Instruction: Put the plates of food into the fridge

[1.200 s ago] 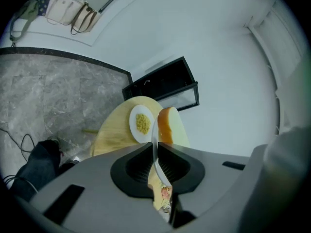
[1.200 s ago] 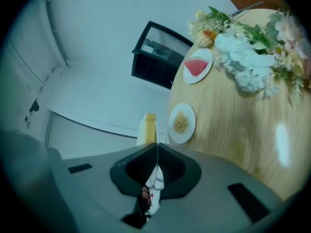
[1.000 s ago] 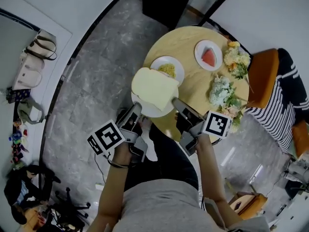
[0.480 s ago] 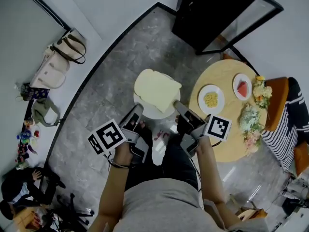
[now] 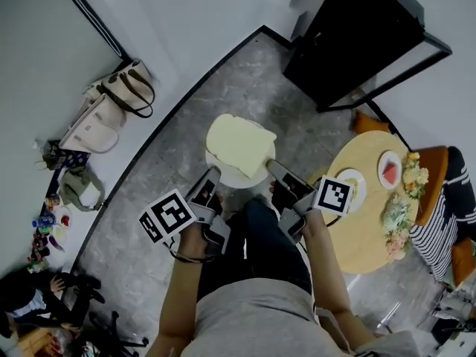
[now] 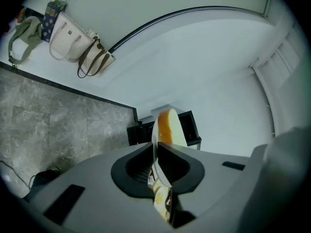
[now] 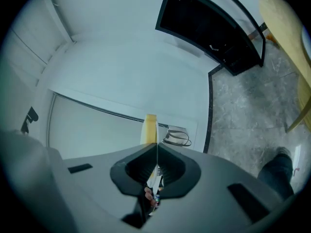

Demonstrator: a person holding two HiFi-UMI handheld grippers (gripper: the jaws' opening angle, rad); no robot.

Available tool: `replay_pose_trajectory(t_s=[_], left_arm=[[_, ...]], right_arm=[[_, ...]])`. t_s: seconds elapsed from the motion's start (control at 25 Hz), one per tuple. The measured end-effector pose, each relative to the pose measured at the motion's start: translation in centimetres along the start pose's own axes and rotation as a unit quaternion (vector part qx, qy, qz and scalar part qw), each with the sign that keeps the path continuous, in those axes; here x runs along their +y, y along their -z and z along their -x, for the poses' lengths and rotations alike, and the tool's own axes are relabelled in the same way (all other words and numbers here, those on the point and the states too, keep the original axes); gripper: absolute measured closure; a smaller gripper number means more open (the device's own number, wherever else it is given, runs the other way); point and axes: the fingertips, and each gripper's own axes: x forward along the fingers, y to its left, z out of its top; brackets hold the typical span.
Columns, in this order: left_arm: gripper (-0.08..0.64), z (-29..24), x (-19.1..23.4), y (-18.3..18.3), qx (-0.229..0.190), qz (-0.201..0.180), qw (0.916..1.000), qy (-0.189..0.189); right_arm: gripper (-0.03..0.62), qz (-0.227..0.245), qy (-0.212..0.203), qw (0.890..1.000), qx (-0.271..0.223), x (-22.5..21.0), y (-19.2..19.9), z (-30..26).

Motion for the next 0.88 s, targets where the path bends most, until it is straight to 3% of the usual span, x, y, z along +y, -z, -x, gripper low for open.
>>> replay_pose_trajectory(t_s=[0.24, 0.44, 0.64, 0.88], left_arm=[[0.528, -3.2, -0.3, -4.9, -0.001, 0.010, 0.9999, -0.001], [0.528, -8.0, -1.6, -9.9, -0.004, -0.001, 1.0000, -0.002], [0.528, -14.0, -4.4, -14.6, 0.008, -0.024, 0.9996, 0.009], [0.528, -20.9, -8.0, -17.4, 0.045, -0.032, 0.9981, 0.026]], right_arm=[[0.574, -0.006, -0.002, 1.000, 0.006, 0.4, -3.7, -4.7], [0.574, -0.006, -0.012, 1.000, 0.002, 0.3, -9.1, -9.2], [0.574, -0.012, -0.014, 0.999, -0.029, 0.2, -15.7, -12.3], [0.574, -0.018, -0.006, 0.997, -0.076, 0.1, -22.9, -13.2]])
